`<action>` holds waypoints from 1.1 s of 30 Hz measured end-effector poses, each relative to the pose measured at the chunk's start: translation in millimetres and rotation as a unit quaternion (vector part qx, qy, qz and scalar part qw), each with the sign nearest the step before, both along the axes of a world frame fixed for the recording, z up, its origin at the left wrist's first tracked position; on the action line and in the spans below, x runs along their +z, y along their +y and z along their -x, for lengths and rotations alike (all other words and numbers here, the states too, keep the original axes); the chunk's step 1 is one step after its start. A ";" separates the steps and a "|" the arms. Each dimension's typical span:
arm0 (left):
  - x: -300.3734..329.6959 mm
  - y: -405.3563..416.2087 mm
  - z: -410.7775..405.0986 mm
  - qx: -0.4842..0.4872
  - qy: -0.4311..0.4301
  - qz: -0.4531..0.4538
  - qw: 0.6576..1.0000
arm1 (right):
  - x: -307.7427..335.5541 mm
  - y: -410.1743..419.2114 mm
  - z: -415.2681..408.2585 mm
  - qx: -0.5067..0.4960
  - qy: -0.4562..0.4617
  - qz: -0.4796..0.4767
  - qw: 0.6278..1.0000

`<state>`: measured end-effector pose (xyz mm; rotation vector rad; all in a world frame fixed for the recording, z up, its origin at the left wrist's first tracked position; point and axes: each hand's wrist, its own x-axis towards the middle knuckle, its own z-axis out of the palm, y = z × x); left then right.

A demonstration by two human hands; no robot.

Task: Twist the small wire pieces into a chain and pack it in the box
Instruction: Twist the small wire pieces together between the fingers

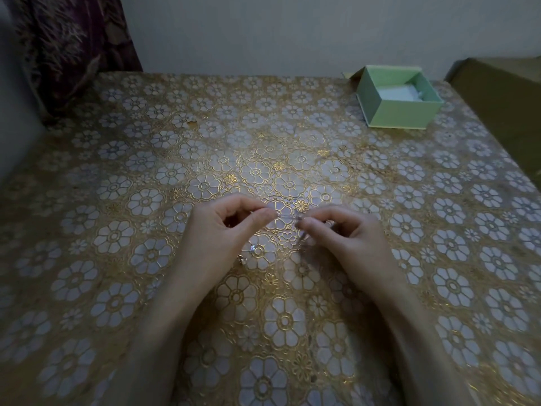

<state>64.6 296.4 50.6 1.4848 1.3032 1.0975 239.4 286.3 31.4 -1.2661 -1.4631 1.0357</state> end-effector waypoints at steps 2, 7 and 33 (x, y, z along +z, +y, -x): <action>-0.1 -0.4 1.1 -0.001 0.008 0.005 1.000 | 4.0 -1.7 -0.2 0.003 0.056 0.023 0.998; -1.7 -1.4 0.5 -0.024 0.042 0.008 0.999 | 8.5 -3.5 -2.5 -0.028 0.098 0.037 0.994; -2.1 -0.8 5.0 -0.039 -0.052 0.022 0.998 | 4.1 0.4 -12.6 -0.073 0.326 0.077 0.939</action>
